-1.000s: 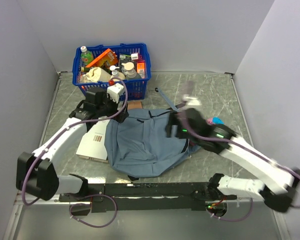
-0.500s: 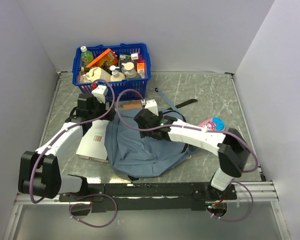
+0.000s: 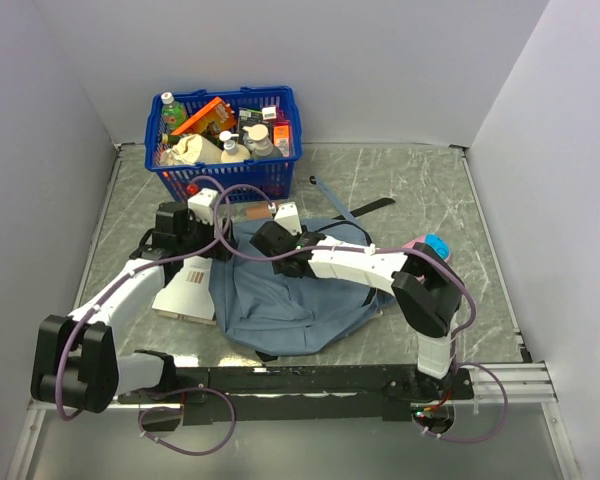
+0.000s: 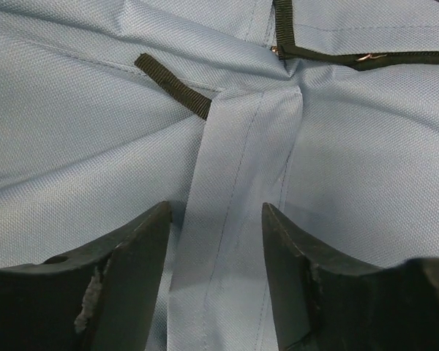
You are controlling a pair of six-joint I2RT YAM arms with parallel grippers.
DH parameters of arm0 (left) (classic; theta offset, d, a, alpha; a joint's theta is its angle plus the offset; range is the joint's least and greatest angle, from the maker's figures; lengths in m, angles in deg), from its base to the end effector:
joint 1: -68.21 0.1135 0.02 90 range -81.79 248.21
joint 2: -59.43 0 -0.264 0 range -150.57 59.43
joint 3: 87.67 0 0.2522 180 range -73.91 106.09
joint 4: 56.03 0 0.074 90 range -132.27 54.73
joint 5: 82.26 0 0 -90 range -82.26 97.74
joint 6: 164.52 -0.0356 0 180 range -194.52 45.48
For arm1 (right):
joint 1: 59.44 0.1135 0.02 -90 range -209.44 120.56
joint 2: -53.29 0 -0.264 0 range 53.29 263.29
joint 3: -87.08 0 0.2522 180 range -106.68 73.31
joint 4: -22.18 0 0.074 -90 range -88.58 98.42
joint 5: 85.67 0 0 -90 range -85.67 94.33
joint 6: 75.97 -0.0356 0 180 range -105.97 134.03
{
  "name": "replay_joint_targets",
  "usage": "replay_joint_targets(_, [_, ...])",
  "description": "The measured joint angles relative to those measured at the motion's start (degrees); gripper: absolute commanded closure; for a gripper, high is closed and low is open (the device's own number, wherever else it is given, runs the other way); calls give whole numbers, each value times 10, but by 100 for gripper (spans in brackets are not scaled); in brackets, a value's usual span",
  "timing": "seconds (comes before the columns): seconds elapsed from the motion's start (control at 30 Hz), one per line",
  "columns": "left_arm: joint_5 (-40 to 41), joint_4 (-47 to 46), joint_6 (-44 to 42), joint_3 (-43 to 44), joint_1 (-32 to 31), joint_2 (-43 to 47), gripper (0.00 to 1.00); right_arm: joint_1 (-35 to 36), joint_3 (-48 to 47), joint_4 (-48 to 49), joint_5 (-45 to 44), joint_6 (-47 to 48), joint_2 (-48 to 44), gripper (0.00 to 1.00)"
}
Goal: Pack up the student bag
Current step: Place the student bag at the center of the board, then unzip the student bag at the center of the board.
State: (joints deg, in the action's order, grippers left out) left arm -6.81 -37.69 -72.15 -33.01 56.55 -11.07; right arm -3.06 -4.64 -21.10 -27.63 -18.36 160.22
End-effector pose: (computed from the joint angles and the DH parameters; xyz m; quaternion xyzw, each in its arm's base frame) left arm 0.2570 -0.0622 0.2326 0.1301 0.8689 -0.1678 0.4472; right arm 0.2342 0.3182 0.2111 -0.1192 0.9206 -0.0068 0.3719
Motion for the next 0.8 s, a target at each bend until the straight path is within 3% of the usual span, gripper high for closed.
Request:
replay_joint_targets(0.03, [0,0,-2,-2,0,-3,8,0,0,1,0,-2,1,44])
replay_joint_targets(0.13, [-3,-3,-6,-6,0,-15,35,0,0,6,0,-8,3,53])
replay_joint_targets(0.17, [-4,-5,-12,-9,0,-18,58,0,0,7,0,-10,3,55])
replay_joint_targets(0.23, [-7,-6,-17,-14,0,-21,75,0,1,10,0,-13,3,61])
replay_joint_targets(0.27, [-11,-8,-20,-17,-1,-23,89,0,3,15,0,-16,3,66])
replay_joint_targets(0.33, [-16,-9,-20,-17,-4,-27,91,0,9,24,0,-24,3,70])
replay_joint_targets(0.57, [-21,-8,-22,-18,-7,-24,94,2,54,60,-10,-43,-14,100])
replay_joint_targets(0.8, [-19,3,-30,-32,-10,27,98,2,129,80,-18,-78,-105,100])
